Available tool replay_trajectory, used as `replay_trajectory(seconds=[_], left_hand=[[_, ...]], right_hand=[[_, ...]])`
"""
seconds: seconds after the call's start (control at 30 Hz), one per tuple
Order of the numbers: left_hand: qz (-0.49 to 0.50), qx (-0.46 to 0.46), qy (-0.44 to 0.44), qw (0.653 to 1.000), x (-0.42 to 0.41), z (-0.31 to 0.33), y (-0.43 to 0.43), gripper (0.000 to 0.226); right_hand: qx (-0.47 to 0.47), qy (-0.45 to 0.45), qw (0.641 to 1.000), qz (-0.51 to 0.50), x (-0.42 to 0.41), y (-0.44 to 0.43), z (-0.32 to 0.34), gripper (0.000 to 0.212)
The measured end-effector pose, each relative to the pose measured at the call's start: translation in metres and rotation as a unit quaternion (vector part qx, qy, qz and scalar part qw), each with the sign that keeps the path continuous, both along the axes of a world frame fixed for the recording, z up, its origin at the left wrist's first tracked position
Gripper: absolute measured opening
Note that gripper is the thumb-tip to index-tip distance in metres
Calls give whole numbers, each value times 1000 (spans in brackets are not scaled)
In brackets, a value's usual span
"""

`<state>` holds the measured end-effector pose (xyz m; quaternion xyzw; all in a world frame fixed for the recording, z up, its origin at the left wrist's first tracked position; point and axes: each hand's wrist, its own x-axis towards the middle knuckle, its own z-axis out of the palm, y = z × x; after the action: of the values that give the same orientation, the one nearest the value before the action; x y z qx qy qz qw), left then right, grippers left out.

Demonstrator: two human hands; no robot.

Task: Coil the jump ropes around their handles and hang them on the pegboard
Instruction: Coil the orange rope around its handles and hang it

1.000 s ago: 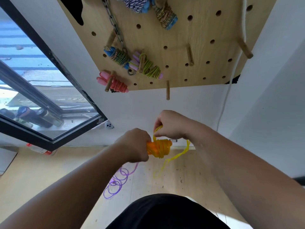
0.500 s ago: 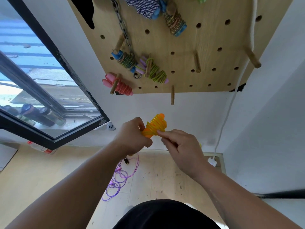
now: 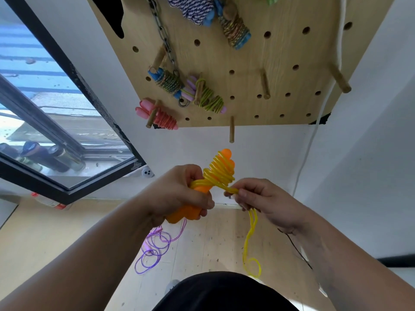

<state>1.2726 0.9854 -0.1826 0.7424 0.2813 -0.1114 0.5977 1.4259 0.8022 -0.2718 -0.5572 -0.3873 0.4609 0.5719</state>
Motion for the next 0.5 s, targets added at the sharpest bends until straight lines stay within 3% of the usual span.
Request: replay_trajectory(seconds=[0.17, 0.23, 0.33, 0.5], left_hand=[[-101, 5, 9, 995, -4, 0, -10, 49], [-157, 74, 44, 984, -2, -7, -18, 39], [-218, 249, 82, 940, 3, -19, -25, 43], [-283, 409, 97, 862, 12, -39, -25, 45]], right_hand=[[-52, -107, 987, 109, 12, 7, 4, 23], [-90, -168, 972, 135, 19, 16, 6, 17], [-154, -276, 932, 178, 30, 30, 8, 7], [-201, -405, 872, 189, 22, 56, 21, 17]])
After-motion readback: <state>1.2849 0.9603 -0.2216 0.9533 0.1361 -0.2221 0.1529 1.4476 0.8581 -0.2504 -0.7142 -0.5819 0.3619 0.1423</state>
